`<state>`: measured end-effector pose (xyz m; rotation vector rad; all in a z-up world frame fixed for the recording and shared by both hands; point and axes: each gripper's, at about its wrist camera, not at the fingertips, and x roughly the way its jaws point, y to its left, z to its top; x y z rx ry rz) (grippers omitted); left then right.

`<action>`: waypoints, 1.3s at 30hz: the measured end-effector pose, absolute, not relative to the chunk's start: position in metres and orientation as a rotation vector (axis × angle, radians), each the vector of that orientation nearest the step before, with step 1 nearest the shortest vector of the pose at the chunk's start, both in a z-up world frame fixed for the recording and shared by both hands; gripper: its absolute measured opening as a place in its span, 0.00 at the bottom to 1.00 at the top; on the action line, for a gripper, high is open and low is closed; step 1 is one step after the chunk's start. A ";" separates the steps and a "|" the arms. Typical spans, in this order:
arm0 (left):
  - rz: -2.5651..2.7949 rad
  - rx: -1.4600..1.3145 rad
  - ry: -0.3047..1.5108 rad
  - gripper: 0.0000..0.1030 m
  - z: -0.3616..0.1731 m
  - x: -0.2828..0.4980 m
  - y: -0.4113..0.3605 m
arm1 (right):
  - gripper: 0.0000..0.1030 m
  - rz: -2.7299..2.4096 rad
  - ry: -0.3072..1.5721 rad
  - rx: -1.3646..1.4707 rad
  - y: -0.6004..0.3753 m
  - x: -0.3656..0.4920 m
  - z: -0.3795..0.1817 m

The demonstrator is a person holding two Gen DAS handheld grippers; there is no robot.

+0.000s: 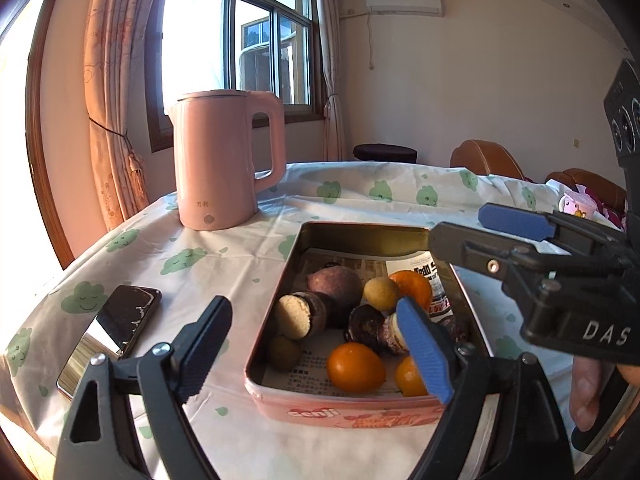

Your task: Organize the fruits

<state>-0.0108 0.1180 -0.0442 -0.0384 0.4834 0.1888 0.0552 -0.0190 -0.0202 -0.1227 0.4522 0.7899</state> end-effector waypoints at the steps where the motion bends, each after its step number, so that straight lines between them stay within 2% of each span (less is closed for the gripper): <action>1: 0.184 -0.048 0.478 0.85 -0.043 -0.013 0.118 | 0.73 0.782 0.446 -0.111 -0.025 0.054 -0.018; 5: 0.185 -0.080 0.459 0.90 -0.041 -0.020 0.119 | 0.75 0.753 0.423 -0.081 -0.044 0.049 -0.011; 39: 0.181 -0.070 0.411 0.93 -0.023 -0.035 0.096 | 0.78 0.690 0.377 -0.074 -0.085 0.022 0.001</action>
